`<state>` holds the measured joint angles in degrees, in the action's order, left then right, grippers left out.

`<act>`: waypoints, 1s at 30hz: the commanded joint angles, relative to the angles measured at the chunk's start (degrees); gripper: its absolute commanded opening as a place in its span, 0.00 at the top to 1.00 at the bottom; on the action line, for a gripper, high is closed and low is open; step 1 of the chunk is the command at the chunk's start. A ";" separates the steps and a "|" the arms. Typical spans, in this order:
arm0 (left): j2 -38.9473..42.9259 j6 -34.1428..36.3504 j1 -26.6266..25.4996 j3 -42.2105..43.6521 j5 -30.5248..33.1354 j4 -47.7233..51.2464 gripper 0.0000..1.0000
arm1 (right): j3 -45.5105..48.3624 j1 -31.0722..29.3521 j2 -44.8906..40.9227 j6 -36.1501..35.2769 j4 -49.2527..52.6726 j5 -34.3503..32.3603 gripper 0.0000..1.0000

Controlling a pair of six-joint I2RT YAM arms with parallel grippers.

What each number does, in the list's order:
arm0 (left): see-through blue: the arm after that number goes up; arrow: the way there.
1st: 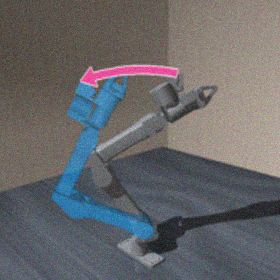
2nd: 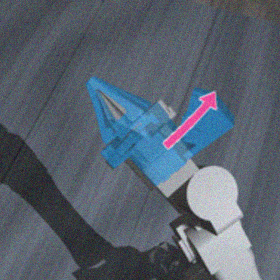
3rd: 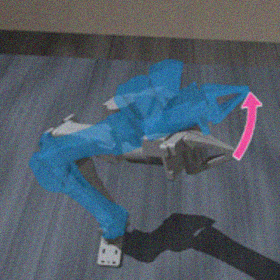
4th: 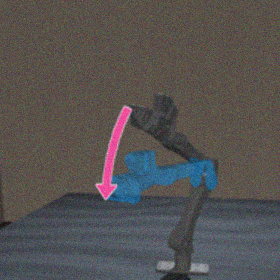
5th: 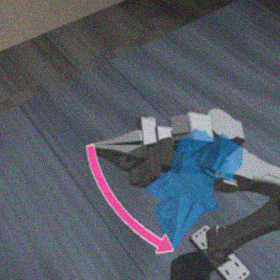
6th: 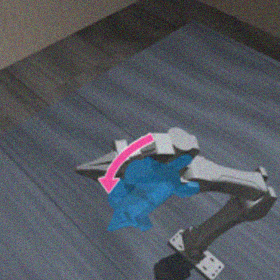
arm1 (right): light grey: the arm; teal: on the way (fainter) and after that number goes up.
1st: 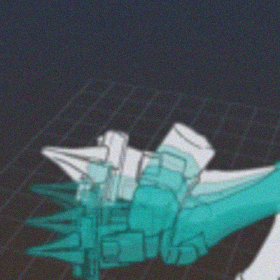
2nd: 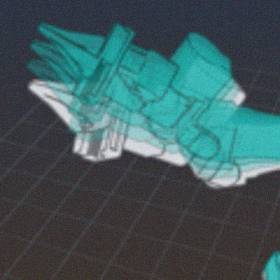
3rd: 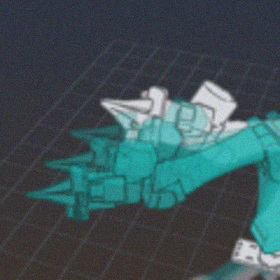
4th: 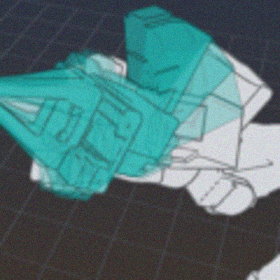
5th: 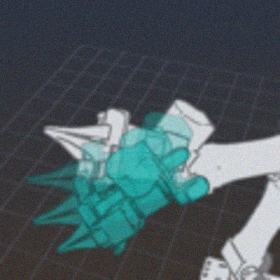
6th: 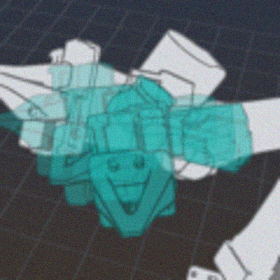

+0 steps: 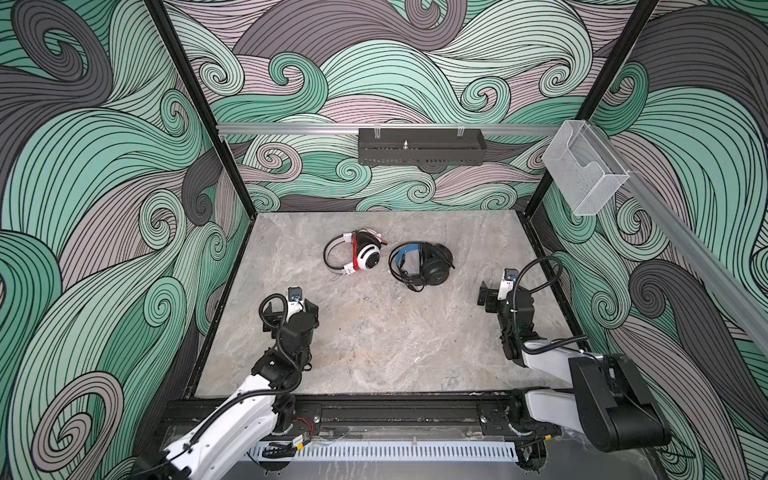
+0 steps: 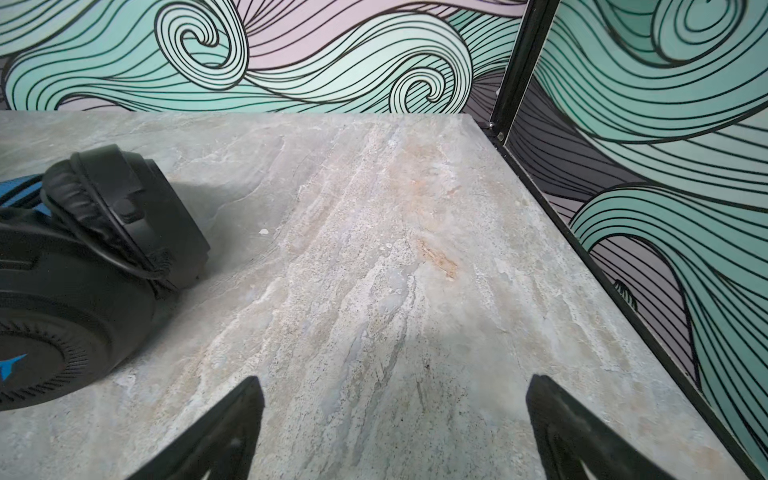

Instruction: Wrap the headphones

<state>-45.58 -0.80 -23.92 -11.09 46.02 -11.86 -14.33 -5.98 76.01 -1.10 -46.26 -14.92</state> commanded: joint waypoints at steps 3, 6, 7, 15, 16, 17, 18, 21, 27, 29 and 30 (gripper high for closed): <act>-17.47 2.64 5.04 -2.57 -10.81 -24.23 0.01 | -3.25 1.79 10.38 0.92 -11.16 0.60 0.01; -25.04 5.92 7.58 -5.61 -16.16 -28.37 0.01 | -5.22 3.62 12.26 2.19 -9.55 3.28 0.01; -27.14 6.85 8.33 -6.58 -17.60 -29.57 0.01 | -6.19 3.78 11.57 2.37 -6.37 3.72 0.01; -37.57 4.01 17.05 -8.34 -23.88 -37.53 0.01 | -7.60 3.69 12.04 1.81 -4.10 4.05 0.01; -37.20 1.87 19.21 -7.64 -27.17 -37.61 0.02 | -7.65 3.74 12.16 1.81 -4.37 4.10 0.01; -38.74 0.76 20.53 -6.50 -28.38 -40.83 0.01 | -7.63 3.69 12.10 1.81 -4.47 4.10 0.01; -42.03 1.19 21.00 -5.32 -27.60 -47.75 0.01 | -7.60 3.69 11.98 1.81 -4.18 4.06 0.01; -43.60 1.58 21.20 -7.43 -27.80 -45.43 0.01 | -7.64 3.69 12.11 1.72 -4.30 4.23 0.01; -42.78 -1.45 22.34 -13.37 -25.67 -32.62 0.01 | -7.96 3.58 12.16 1.48 -3.80 4.24 0.01; -41.52 -2.81 22.69 -13.96 -26.19 -29.64 0.01 | -7.80 3.34 11.92 0.84 -3.95 5.30 0.01; -42.34 -2.35 22.68 -13.74 -25.16 -31.26 0.01 | -8.43 3.25 12.15 0.34 -2.97 6.34 0.01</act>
<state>-88.23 -1.23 -1.87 -24.32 20.60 -45.45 -21.58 -2.39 88.33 0.03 -49.65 -10.76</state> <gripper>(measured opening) 0.987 0.990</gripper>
